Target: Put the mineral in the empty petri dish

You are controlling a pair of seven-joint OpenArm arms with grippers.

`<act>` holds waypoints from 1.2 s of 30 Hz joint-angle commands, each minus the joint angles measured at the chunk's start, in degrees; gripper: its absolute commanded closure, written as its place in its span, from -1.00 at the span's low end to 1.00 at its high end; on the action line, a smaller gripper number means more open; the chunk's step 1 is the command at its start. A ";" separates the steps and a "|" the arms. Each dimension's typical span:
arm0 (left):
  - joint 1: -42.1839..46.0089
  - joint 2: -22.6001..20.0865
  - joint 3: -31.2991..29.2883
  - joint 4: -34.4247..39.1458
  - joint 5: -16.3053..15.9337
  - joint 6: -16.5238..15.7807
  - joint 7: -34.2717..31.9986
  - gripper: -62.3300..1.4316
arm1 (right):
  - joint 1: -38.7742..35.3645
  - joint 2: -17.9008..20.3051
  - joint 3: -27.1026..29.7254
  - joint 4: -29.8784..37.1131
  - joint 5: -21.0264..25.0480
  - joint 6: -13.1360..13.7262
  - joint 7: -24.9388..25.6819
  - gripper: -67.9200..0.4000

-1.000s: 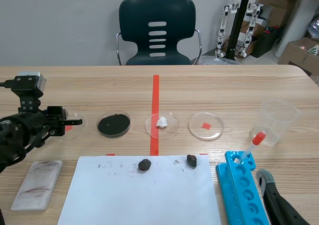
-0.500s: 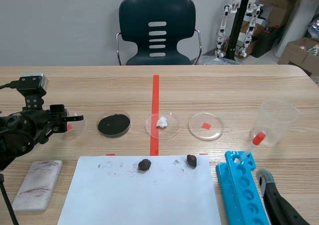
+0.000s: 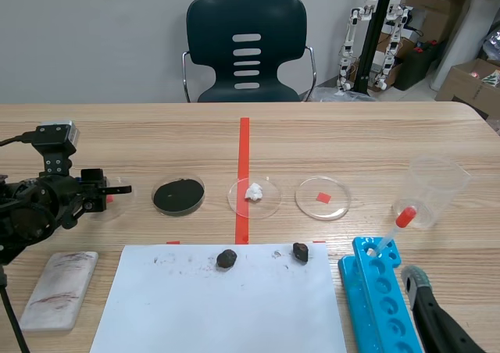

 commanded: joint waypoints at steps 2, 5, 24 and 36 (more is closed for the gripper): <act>-1.31 0.11 0.04 0.28 1.16 -1.20 -1.27 0.78 | 0.35 0.00 0.37 0.81 0.59 -0.20 0.83 -1.00; -1.33 0.39 0.04 0.13 1.53 -1.22 -1.25 0.78 | 0.35 0.00 0.37 0.81 0.59 -0.20 0.83 -1.00; -1.33 0.39 0.04 0.13 1.68 -0.96 1.42 0.06 | 0.35 0.00 0.37 0.81 0.59 -0.20 0.83 -1.00; -1.60 0.33 0.04 0.17 1.03 -0.98 0.09 -1.00 | 0.35 0.00 0.37 0.81 0.59 -0.20 0.83 -1.00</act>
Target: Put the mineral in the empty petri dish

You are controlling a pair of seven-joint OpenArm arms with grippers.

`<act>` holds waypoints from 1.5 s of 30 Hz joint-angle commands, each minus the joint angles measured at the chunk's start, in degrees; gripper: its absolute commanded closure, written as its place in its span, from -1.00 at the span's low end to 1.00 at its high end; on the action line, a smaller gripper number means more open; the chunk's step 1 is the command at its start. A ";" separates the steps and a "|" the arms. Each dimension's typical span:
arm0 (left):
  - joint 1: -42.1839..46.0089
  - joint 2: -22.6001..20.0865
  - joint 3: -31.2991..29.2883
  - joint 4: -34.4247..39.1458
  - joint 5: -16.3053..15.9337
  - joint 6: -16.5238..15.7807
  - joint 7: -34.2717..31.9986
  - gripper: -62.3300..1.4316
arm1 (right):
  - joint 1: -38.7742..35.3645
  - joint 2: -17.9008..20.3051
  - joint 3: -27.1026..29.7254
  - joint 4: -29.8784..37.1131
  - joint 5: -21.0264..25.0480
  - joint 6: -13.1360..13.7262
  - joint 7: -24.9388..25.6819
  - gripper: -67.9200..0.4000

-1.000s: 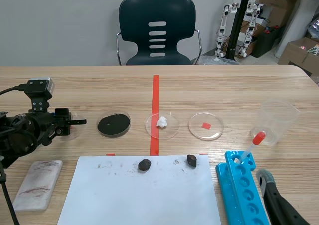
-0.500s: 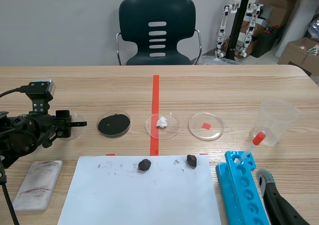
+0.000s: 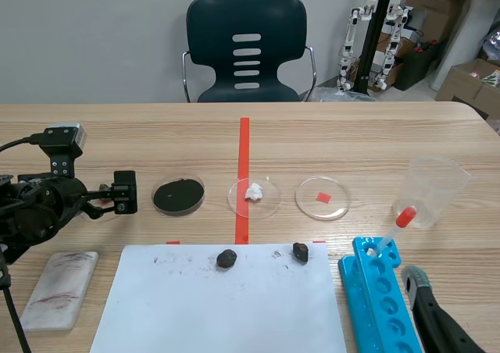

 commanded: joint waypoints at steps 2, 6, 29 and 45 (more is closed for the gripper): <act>-1.18 -0.42 0.02 1.11 -0.37 0.07 -0.92 -1.00 | 0.35 0.00 0.37 0.81 0.57 -0.20 0.83 -1.00; -0.02 -0.70 0.04 3.45 -0.35 0.04 -0.94 -1.00 | 0.35 0.00 0.37 0.81 0.57 -0.20 0.83 -1.00; 2.73 -0.68 0.04 8.68 0.55 0.04 -1.33 -1.00 | 0.35 0.00 0.37 0.81 0.57 -0.20 0.83 -1.00; 2.73 -0.68 0.04 8.68 0.55 0.04 -1.36 -1.00 | 0.35 0.00 0.37 0.81 0.57 -0.20 0.83 -1.00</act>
